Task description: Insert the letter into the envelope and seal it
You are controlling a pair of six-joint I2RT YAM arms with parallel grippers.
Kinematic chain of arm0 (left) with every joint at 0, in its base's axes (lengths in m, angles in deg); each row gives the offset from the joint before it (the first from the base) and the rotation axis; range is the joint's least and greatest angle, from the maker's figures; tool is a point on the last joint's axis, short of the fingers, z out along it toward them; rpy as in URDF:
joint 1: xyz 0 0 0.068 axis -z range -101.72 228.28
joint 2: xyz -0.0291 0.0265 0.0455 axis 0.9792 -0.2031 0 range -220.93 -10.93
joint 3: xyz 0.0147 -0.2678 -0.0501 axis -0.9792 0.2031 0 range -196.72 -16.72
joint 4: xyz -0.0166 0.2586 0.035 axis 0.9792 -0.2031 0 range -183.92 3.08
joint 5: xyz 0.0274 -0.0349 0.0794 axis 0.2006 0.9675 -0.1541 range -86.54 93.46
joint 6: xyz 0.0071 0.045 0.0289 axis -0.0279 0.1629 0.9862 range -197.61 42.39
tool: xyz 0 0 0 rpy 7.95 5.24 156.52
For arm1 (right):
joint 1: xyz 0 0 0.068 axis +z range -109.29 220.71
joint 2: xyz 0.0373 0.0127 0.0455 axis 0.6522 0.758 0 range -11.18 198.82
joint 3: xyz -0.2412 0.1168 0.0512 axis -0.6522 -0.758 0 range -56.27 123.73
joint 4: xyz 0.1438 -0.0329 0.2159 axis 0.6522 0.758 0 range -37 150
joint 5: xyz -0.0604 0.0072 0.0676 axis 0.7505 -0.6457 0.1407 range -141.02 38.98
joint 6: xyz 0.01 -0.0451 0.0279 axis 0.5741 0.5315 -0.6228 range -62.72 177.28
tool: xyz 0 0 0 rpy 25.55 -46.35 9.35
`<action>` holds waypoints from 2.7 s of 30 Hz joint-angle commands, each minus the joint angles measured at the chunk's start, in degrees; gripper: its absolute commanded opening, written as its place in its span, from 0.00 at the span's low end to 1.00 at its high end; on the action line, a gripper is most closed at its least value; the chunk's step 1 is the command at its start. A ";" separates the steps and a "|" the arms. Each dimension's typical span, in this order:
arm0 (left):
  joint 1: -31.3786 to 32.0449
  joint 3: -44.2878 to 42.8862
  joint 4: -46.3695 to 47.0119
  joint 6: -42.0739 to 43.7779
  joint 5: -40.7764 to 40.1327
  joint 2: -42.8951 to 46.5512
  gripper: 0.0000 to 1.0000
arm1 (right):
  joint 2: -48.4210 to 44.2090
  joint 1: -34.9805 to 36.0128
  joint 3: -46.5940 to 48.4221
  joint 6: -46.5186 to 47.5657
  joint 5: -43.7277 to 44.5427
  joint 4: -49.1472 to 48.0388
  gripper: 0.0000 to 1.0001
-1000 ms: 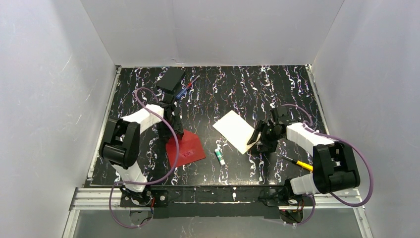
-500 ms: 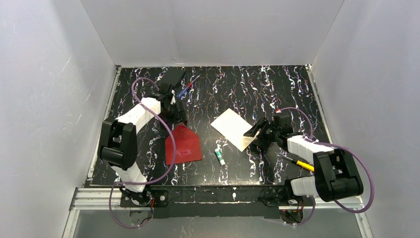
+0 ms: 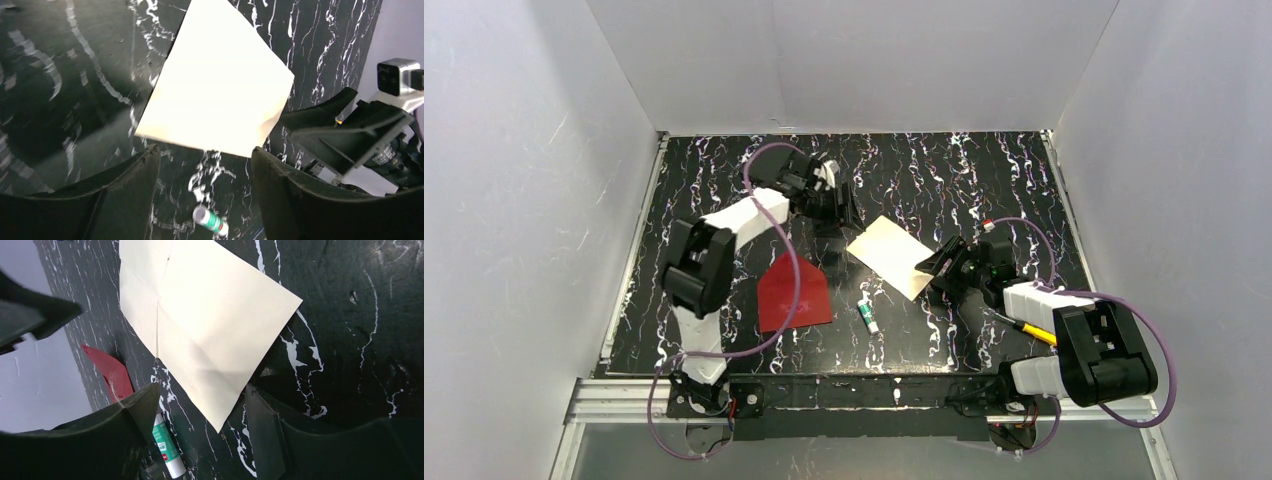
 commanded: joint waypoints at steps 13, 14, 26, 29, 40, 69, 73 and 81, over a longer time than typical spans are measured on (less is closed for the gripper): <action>5.35 -1.36 11.46 -9.11 2.58 -15.79 0.43 | 3.45 -0.47 -1.80 3.00 2.44 0.20 0.73; 5.45 -0.93 9.81 -8.15 0.53 -15.36 0.43 | 3.64 -0.47 -1.22 3.11 2.09 -0.50 0.72; 6.33 -6.57 -6.86 0.74 -13.87 -15.81 0.43 | -1.21 -0.47 3.37 1.97 0.54 -4.03 0.75; 6.34 -8.44 -9.82 1.81 -16.15 -16.71 0.43 | -3.71 -0.47 3.12 1.49 -0.42 -6.08 0.76; 6.34 -10.09 -11.65 1.91 -14.25 -18.04 0.43 | -0.49 -0.42 8.29 0.47 5.01 11.76 0.76; 6.43 -15.20 -19.64 2.28 -16.14 -23.37 0.34 | 14.41 0.32 -3.75 -12.46 -4.43 -45.93 0.60; 6.43 -15.71 -19.82 2.19 -15.79 -23.78 0.34 | 19.24 0.26 -2.64 -15.66 -7.44 -54.58 0.61; 6.43 -15.75 -20.36 2.53 -15.49 -22.84 0.34 | 21.87 0.41 1.89 -13.63 -7.51 -48.57 0.39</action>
